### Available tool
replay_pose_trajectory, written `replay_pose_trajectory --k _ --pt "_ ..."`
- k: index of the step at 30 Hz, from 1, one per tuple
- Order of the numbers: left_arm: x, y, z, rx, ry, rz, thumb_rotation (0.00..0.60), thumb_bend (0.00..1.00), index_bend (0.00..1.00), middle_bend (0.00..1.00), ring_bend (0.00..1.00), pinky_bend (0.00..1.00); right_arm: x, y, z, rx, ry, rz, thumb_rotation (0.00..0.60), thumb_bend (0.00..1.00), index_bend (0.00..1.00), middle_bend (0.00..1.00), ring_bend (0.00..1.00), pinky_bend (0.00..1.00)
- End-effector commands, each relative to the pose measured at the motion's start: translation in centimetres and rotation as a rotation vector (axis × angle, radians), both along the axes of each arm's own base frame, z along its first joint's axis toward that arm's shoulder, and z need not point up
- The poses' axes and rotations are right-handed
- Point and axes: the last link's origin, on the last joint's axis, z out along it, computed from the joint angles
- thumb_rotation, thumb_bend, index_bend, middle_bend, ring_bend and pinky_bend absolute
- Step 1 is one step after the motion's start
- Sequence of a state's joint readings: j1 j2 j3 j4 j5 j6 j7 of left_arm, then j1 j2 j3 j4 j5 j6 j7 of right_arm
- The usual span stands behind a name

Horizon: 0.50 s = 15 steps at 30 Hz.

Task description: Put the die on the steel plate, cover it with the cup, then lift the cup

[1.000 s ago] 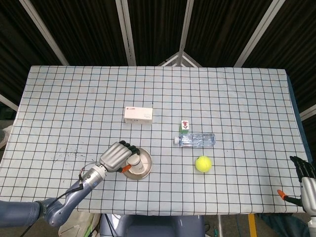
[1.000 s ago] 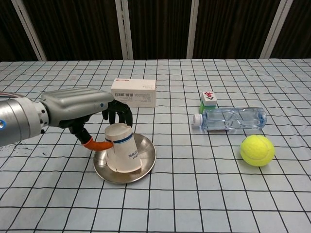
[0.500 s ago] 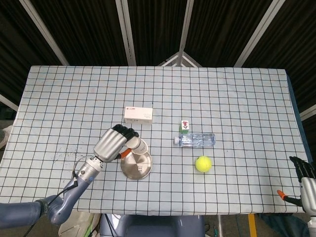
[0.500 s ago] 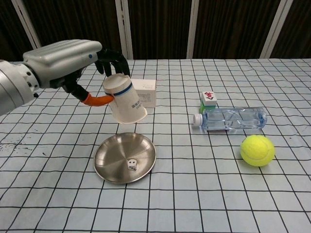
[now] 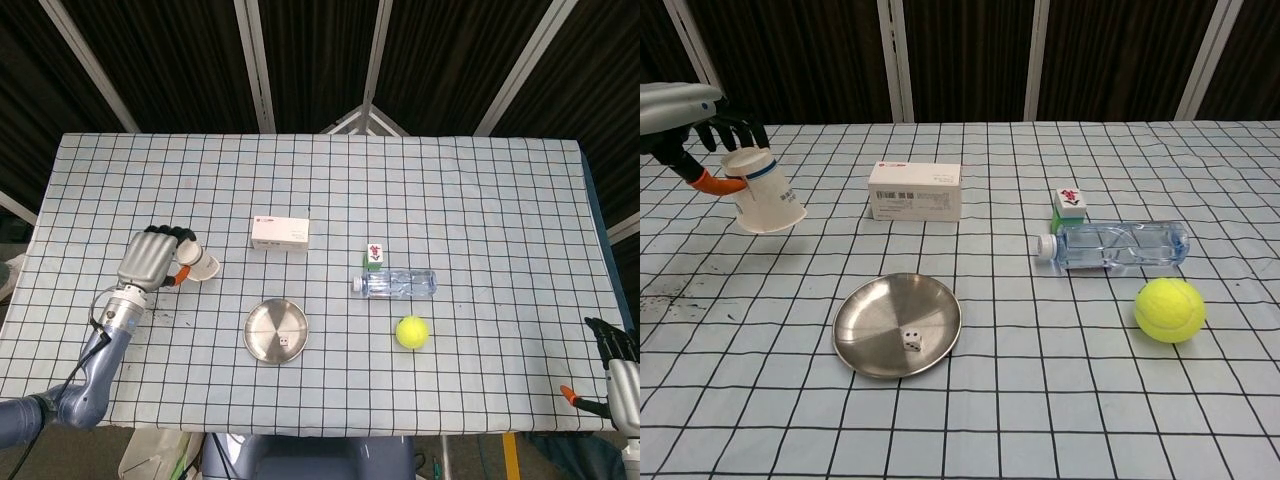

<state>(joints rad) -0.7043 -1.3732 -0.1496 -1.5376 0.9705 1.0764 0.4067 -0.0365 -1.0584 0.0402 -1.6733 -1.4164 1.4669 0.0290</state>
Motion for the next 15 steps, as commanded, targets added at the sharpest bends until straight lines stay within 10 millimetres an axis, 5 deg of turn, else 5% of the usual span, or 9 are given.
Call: replay_pose_trajectory --k 1,10,15 --pt "-0.7 0.9 -0.7 -0.004 0.001 0.021 0.6 0.48 0.43 0.36 0.28 0.29 0.0 0.0 0.0 0.0 -0.001 -0.001 0.6 0.04 0.11 0.12 0.12 0.05" --pt "-1.1 0.8 -2.7 -0.03 0.117 -0.015 0.6 0.48 0.35 0.27 0.2 0.29 -0.2 0.0 0.0 0.006 -0.007 -0.012 0.6 0.04 0.11 0.12 0.12 0.04" --pt "-1.0 0.2 -2.9 -0.048 0.153 -0.02 0.6 0.37 0.22 0.1 0.05 0.22 -0.1 0.0 0.0 0.006 -0.008 -0.011 0.6 0.04 0.11 0.12 0.12 0.05"
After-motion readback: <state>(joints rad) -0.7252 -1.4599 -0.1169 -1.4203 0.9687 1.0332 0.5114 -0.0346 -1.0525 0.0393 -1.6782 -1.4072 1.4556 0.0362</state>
